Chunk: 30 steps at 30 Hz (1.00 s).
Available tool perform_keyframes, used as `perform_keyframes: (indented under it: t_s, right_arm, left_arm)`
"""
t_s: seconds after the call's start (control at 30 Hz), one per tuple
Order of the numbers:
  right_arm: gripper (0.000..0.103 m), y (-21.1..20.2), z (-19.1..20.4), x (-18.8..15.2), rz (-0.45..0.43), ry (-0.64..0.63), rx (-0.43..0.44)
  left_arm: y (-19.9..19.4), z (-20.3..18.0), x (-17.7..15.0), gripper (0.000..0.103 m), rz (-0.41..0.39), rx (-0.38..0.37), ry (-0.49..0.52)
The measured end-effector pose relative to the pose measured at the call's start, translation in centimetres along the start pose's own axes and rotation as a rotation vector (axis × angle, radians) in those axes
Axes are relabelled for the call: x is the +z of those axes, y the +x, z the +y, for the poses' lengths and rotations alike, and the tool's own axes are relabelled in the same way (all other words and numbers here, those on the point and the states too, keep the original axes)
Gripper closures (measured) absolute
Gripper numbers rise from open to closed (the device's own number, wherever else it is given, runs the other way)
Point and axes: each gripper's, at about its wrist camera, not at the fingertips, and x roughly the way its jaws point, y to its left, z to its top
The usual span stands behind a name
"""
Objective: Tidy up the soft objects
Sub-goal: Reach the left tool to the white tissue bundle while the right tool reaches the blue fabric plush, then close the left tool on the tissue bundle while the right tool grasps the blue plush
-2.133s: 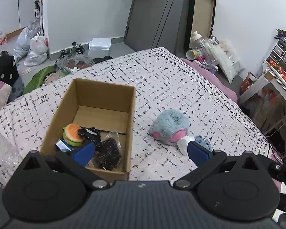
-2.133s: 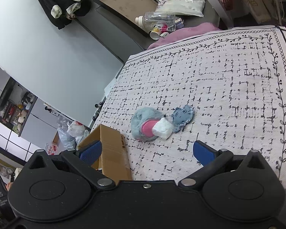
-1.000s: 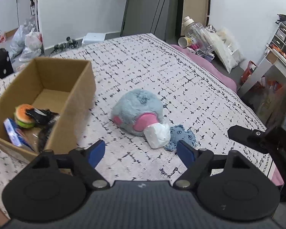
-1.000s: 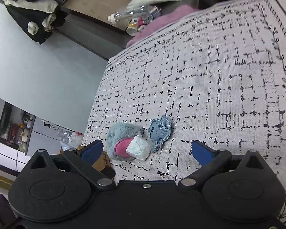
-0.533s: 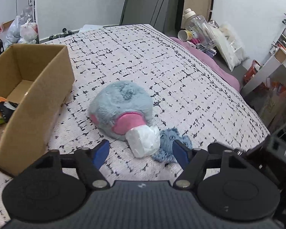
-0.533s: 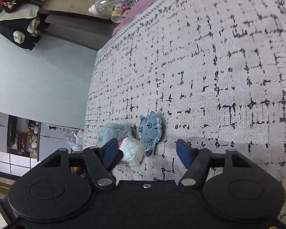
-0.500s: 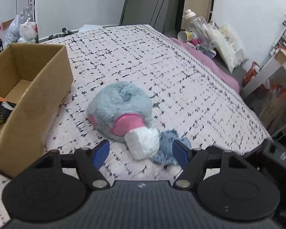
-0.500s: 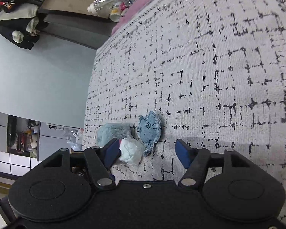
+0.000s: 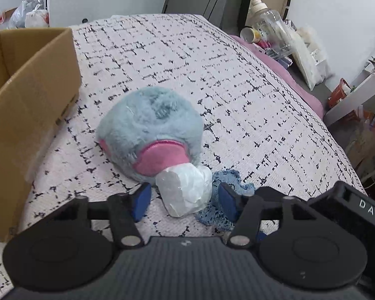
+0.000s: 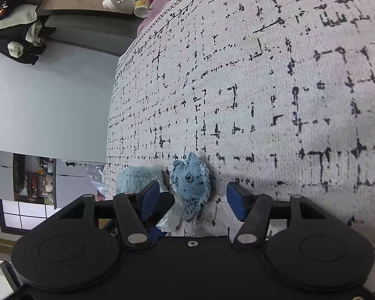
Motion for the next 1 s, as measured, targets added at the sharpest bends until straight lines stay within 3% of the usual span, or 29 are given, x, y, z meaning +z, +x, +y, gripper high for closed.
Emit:
perform_keyframes:
  t_s: [0.1, 0.2, 0.27, 0.37, 0.6, 1.0]
  right_arm:
    - [0.047, 0.4, 0.0, 0.1, -0.003, 0.001, 0.0]
    - [0.057, 0.8, 0.2, 0.3, -0.009, -0.008, -0.014]
    - [0.081, 1.0, 0.2, 0.3, -0.01, -0.01, -0.036]
    - [0.091, 1.2, 0.0, 0.0, 0.001, -0.004, -0.046]
    - [0.098, -1.1, 0.9, -1.2, -0.051, -0.045, -0.036]
    - [0.099, -6.3, 1.9, -3.4, -0.197, -0.054, -0.039]
  left_arm:
    - [0.2, 0.2, -0.1, 0.057, -0.005, 0.004, -0.015]
    - [0.2, 0.1, -0.2, 0.059, -0.01, -0.002, -0.014]
    - [0.0, 0.1, -0.2, 0.059, -0.01, -0.012, -0.017]
    - [-0.6, 0.2, -0.4, 0.06, -0.011, -0.02, -0.03]
    - [-2.7, 1.0, -0.6, 0.06, -0.017, -0.031, -0.05]
    - [-9.3, 1.5, 0.1, 0.06, -0.091, -0.113, -0.032]
